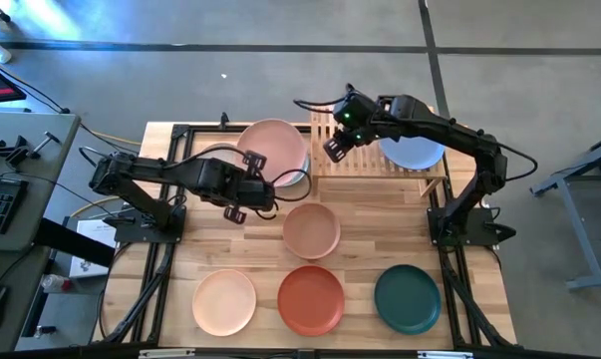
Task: Place and stack plates onto a shelf
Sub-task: Stack the pink plate on top of the blue plate on the shelf
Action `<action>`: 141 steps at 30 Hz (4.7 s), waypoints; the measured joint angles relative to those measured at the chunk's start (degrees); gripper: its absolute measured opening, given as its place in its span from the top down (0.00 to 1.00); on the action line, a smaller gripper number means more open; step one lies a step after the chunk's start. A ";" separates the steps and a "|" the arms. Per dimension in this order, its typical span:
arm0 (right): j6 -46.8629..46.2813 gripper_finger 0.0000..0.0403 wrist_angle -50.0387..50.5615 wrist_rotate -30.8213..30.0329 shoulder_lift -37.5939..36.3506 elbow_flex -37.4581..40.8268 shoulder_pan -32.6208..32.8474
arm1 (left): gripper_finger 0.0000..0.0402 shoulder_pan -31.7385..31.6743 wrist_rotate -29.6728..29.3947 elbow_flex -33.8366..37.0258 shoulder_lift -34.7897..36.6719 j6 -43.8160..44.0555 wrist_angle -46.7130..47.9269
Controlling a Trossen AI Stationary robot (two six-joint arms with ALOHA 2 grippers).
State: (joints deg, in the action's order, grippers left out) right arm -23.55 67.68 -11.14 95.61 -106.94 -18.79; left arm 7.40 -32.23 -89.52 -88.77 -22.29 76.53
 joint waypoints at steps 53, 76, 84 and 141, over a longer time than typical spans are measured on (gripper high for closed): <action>-18.08 0.78 -1.93 7.13 0.00 -0.02 0.96 | 1.00 -3.78 4.20 0.02 -0.15 -24.52 -14.78; -18.25 1.00 -0.27 5.14 0.07 -0.04 2.34 | 0.96 -3.74 4.26 0.07 -0.17 -21.84 -17.03; -19.01 1.00 -0.17 5.15 0.08 -0.04 2.45 | 0.95 -3.77 4.55 0.07 -0.17 -19.31 -16.90; -10.14 1.00 16.32 8.74 -11.98 -0.04 -11.87 | 0.71 -5.70 9.05 0.07 -0.15 -0.24 -13.14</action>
State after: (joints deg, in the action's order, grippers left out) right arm -33.69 84.00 -2.40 83.64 -106.98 -30.66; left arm 1.70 -23.18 -89.45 -88.92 -22.53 63.40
